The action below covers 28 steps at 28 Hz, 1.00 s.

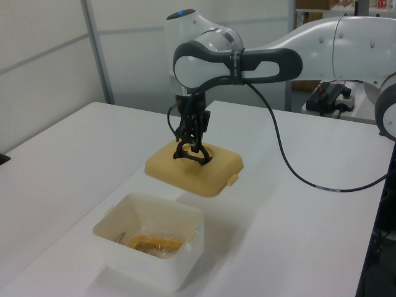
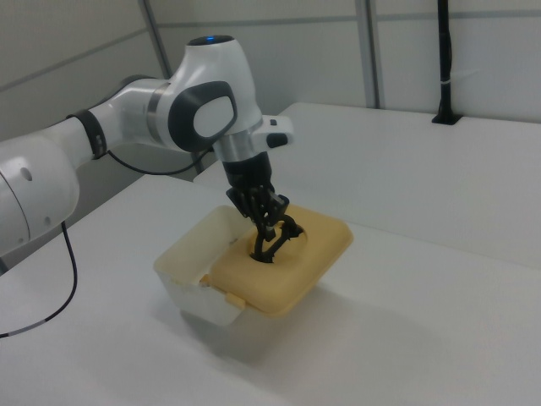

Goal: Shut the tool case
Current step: 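Carry the lid over the white box and lower it onto the rim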

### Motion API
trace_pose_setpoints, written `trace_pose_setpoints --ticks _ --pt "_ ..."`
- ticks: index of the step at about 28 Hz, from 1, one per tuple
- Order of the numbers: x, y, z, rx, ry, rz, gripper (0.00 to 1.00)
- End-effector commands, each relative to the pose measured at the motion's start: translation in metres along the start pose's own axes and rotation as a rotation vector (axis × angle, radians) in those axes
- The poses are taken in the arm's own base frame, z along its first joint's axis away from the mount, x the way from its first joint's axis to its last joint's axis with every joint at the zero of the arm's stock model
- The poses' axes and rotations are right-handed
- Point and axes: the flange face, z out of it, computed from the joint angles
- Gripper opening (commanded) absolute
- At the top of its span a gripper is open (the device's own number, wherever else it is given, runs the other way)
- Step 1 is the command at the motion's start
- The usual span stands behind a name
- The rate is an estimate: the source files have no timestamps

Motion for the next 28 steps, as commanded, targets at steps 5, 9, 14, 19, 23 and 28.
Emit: trace_pose_setpoints --ticks 5,9,14,19,23,28 --pt "-0.009 -0.053 -0.008 0.019 -0.007 0.010 0.00" --pt "-0.011 -0.074 -0.009 0.031 -0.006 -0.005 0.00" --pt "-0.014 -0.093 -0.008 0.035 -0.008 -0.019 0.00" --pt "-0.016 -0.112 -0.002 0.035 -0.014 -0.033 0.00" --pt "-0.017 -0.123 0.000 0.033 -0.017 -0.044 0.00" --pt "-0.019 -0.139 0.003 0.030 -0.017 -0.057 0.00"
